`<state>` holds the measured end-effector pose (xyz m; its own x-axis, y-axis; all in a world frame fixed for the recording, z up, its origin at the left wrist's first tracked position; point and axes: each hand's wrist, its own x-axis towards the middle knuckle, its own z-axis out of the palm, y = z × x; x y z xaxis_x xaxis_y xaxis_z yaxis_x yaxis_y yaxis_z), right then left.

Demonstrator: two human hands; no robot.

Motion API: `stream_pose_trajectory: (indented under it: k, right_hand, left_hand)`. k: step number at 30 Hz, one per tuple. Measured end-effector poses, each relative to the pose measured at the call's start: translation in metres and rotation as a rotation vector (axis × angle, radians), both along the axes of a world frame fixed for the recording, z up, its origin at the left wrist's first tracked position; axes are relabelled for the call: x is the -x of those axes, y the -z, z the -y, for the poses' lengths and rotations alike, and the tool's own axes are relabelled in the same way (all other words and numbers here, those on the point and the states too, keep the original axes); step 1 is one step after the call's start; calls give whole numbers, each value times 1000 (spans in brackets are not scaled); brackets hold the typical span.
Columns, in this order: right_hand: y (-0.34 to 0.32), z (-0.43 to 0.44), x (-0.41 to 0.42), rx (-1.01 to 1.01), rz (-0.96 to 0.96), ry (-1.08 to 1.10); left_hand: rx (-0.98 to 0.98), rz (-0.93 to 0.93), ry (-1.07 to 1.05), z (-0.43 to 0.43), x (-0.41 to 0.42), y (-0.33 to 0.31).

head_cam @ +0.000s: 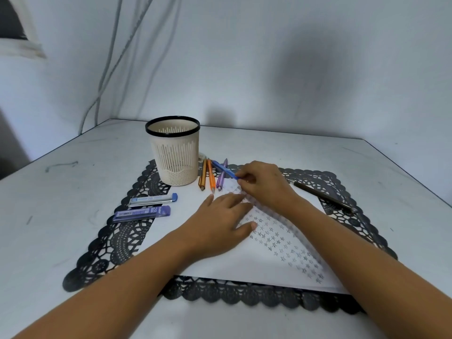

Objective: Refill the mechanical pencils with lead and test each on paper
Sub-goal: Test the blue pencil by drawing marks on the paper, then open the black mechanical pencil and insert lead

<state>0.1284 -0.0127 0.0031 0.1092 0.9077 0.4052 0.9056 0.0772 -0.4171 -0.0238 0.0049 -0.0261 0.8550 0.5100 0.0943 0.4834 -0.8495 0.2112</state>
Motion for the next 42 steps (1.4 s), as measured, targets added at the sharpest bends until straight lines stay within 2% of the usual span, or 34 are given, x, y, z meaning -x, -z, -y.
stream_pose_trajectory:
  k: [28, 32, 35, 38, 42]
  right_hand:
    - [-7, -29, 28, 146, 97, -65]
    - [-16, -16, 21, 93, -19, -12]
    - [-23, 8, 1, 69, -34, 41]
    - [-24, 35, -31, 82, 19, 148]
    - [-18, 66, -74, 233, 170, 392]
  left_hand:
    - [12, 71, 10, 5, 2, -5]
    - [0, 25, -14, 4, 2, -3]
    - [16, 1, -12, 3, 1, -4]
    - [32, -14, -14, 3, 1, -4]
    - [33, -13, -18, 3, 1, -3]
